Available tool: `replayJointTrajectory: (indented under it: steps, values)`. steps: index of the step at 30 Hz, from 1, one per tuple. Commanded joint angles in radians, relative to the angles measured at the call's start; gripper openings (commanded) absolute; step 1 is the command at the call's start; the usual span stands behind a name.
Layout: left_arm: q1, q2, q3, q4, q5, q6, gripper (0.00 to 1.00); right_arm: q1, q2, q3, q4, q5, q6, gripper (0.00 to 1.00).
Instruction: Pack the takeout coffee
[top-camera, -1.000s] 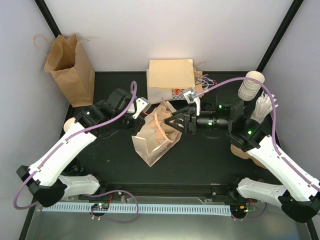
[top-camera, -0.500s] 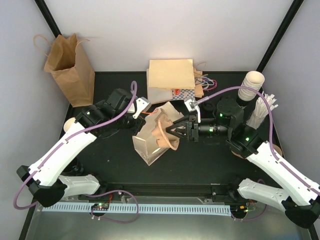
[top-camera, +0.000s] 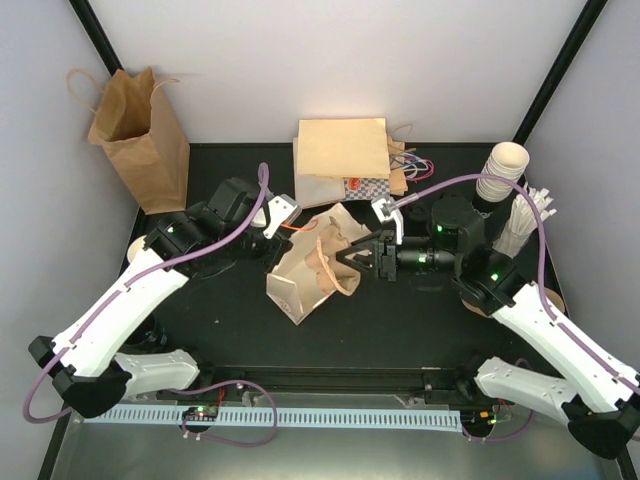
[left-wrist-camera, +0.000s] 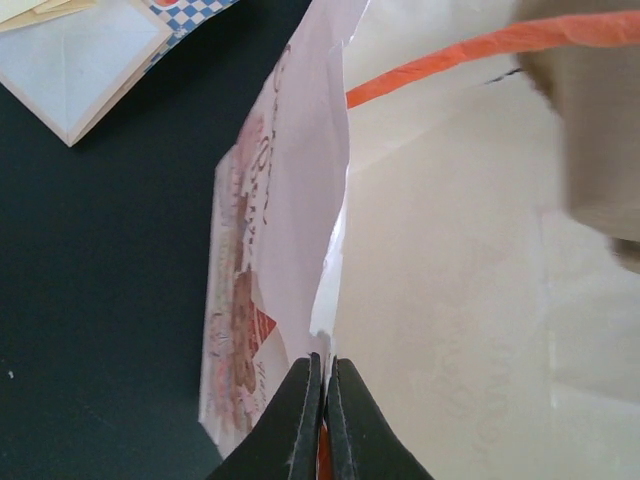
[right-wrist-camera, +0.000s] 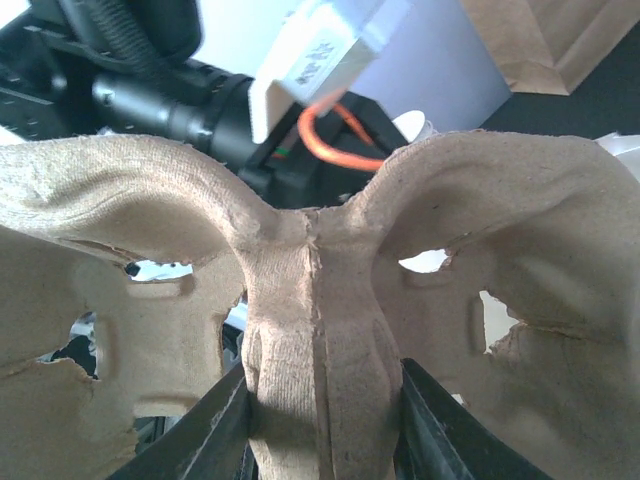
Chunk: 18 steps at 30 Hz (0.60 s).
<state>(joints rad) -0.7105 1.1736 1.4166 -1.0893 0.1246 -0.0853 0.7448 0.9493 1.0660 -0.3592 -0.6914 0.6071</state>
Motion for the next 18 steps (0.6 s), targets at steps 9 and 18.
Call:
replayJointTrajectory:
  steps: [9, 18]
  values:
    - [-0.017, -0.031, -0.015, 0.029, 0.041, 0.028, 0.02, -0.064, 0.095, 0.072, 0.068, -0.115, 0.068, 0.36]
    - [-0.018, -0.028, -0.023, 0.023, 0.021, 0.035, 0.02, -0.134, 0.091, 0.055, 0.039, -0.154, 0.071, 0.36]
